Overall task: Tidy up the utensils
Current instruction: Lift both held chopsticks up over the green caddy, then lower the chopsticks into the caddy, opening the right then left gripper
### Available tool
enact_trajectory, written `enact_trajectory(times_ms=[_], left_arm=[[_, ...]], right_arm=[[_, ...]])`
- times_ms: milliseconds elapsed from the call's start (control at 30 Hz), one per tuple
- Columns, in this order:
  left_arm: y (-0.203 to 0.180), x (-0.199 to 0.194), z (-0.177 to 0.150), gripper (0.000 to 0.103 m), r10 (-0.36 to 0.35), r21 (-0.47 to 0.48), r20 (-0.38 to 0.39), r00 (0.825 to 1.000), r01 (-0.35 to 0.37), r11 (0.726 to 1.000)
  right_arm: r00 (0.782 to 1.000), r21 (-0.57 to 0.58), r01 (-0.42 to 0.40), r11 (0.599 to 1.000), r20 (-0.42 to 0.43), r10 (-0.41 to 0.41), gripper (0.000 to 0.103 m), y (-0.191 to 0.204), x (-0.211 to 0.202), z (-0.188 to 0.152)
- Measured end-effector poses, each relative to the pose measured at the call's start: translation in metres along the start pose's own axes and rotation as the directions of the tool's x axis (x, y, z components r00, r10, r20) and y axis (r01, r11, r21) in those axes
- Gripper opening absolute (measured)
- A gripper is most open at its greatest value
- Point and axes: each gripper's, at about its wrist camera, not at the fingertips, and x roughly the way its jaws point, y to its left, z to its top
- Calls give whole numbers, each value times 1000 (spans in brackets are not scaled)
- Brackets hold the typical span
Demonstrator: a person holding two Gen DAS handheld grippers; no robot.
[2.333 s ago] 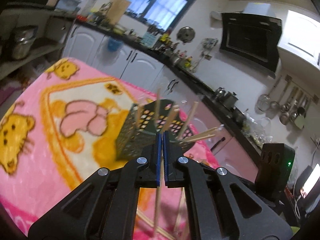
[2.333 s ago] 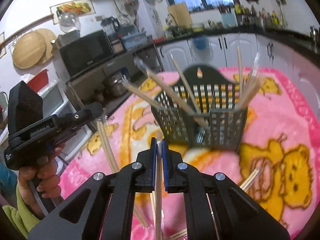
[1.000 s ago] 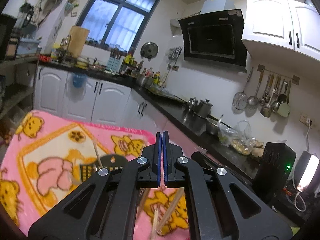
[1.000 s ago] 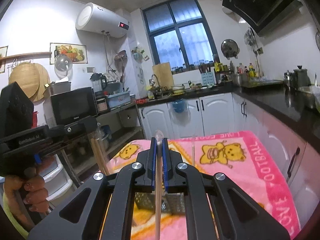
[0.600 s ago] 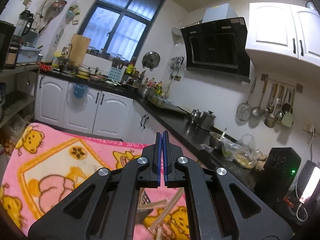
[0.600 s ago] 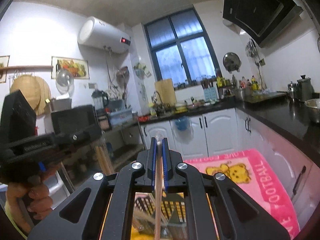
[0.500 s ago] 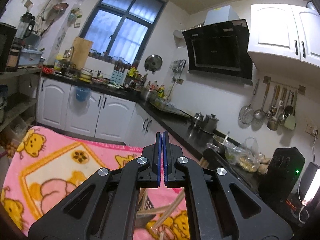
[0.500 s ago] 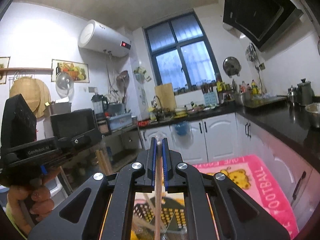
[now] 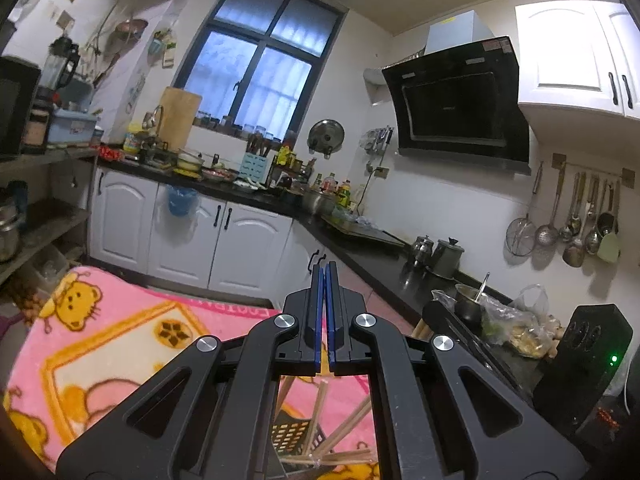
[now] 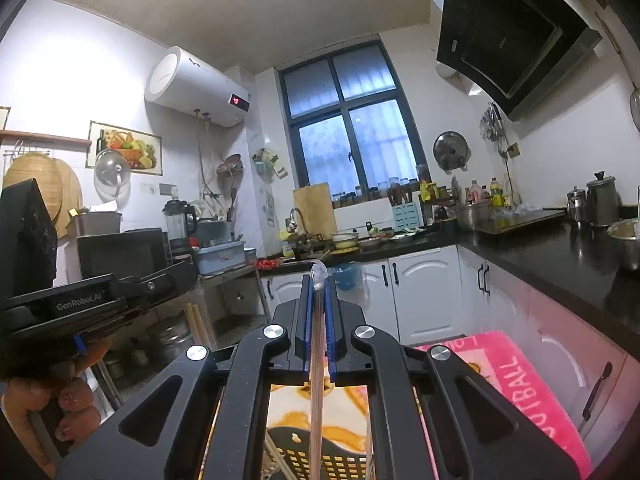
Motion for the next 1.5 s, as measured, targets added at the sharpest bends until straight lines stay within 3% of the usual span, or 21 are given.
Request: enact_trajectory(times_ms=[633, 767, 833, 900, 1000, 1167, 1267, 1500], left_arm=[[27, 40, -50, 0, -26, -59, -118, 993, 19, 998], [31, 37, -57, 1, -23, -66, -137, 990, 15, 998], [33, 34, -59, 7, -16, -66, -144, 989, 6, 998], [33, 29, -62, 20, -13, -72, -150, 989, 3, 997], [32, 20, -63, 25, -6, -62, -151, 988, -3, 998], [32, 6, -66, 43, 1, -56, -154, 988, -9, 998], [31, -3, -68, 50, 6, -49, -156, 988, -14, 999], [24, -25, -75, 70, 7, -26, -161, 987, -11, 1000]], right_arm=[[992, 42, 26, 999, -123, -20, 7, -14, 26, -50], [988, 54, 33, 998, -151, -25, 19, -15, 23, -55], [986, 59, 43, 997, -161, -33, 20, -16, 19, -57], [984, 65, 49, 997, -172, -38, 23, -18, 15, -59], [980, 70, 56, 996, -192, -42, 28, -20, 9, -61], [965, 65, 89, 994, -252, -70, 36, -24, -1, -64], [945, 77, 112, 991, -316, -82, 37, -27, -5, -68], [929, 91, 104, 990, -364, -64, 42, -27, -19, -74]])
